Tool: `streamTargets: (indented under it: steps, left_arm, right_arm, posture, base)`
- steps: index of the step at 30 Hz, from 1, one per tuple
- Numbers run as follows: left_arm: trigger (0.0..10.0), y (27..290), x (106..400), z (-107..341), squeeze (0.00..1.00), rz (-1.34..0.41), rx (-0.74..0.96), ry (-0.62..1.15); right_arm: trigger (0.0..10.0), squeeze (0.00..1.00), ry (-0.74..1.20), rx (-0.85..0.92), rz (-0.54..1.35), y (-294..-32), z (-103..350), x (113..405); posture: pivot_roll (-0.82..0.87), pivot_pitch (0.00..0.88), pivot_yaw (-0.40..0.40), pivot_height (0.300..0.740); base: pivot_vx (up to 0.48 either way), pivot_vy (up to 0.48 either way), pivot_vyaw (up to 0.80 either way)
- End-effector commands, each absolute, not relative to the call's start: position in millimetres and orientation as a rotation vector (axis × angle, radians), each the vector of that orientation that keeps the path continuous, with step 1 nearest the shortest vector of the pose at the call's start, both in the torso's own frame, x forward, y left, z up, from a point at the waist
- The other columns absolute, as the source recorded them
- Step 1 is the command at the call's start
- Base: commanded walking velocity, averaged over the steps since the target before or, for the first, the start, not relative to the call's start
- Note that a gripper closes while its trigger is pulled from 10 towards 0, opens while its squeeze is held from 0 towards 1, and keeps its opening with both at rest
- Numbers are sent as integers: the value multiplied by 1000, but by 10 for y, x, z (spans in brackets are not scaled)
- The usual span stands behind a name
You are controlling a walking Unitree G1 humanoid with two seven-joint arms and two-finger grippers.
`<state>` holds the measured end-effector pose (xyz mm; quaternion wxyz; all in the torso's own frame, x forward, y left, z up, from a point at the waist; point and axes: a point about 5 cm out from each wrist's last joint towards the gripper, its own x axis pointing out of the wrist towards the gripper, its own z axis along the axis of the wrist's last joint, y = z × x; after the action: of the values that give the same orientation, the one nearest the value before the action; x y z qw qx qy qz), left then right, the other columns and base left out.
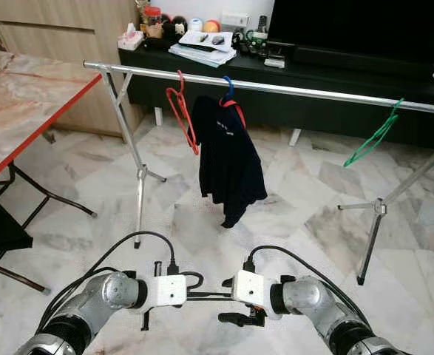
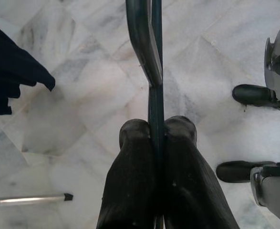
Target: Hang hanger
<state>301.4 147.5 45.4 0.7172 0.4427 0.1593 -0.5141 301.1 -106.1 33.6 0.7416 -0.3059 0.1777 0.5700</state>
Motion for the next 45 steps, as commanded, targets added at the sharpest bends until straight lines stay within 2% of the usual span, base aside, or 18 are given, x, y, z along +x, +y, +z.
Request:
streamTargets:
  steps: [1, 11, 18, 19, 20, 21, 22, 23, 25, 30, 45]
  left_arm:
    - [10000, 1458, 3031, 480, 0, -1152, 1000, 350]
    - [10000, 1380, 3073, 561, 0, -1155, 963, 311]
    - [10000, 1307, 3071, 562, 0, -1154, 938, 291]
    - [10000, 1307, 3071, 560, 0, -1153, 937, 291]
    - [10000, 1307, 3071, 558, 0, -1153, 937, 292]
    - [10000, 1306, 3070, 556, 0, -1152, 936, 292]
    - [10000, 1305, 3069, 555, 0, -1152, 935, 292]
    - [10000, 1303, 3069, 553, 0, -1152, 933, 293]
    - [10000, 1298, 3069, 552, 0, -1149, 928, 293]
    - [10000, 1282, 3067, 544, 0, -1147, 918, 291]
    - [10000, 1270, 3053, 533, 0, -1154, 917, 289]
  right_arm:
    - [10000, 0, 410, -673, 1223, -1082, 302, 3007]
    - [10000, 0, 360, -691, 1132, -1037, 319, 3056]
    - [10000, 0, 363, -621, 1174, -977, 314, 3023]
    - [9451, 0, 365, -617, 1172, -975, 312, 3023]
    - [9451, 0, 367, -614, 1170, -974, 311, 3023]
    - [3569, 0, 371, -608, 1164, -973, 308, 3024]
    - [3569, 0, 373, -603, 1160, -973, 306, 3025]
    - [0, 0, 379, -583, 1153, -969, 304, 3026]
    - [0, 0, 384, -561, 1140, -963, 305, 3033]
    - [0, 0, 405, -646, 1139, -986, 265, 3021]
    - [0, 0, 441, -589, 1063, -1044, 183, 2983]
  posture:
    - [32, 91, -85, 740]
    - [44, 81, -87, 740]
    - [52, 73, -93, 740]
    - [53, 72, -93, 740]
    - [53, 72, -93, 740]
    - [55, 70, -94, 740]
    - [55, 70, -94, 740]
    - [57, 69, -95, 740]
    - [58, 68, -96, 740]
    - [58, 61, -99, 740]
    - [67, 66, -94, 740]
  base:
    - [0, 0, 0]
    - [0, 0, 0]
    - [0, 0, 0]
    - [0, 0, 0]
    - [0, 0, 0]
    - [0, 0, 0]
    - [0, 0, 0]
    - [0, 0, 0]
    - [0, 0, 0]
    - [0, 0, 0]
    - [0, 0, 0]
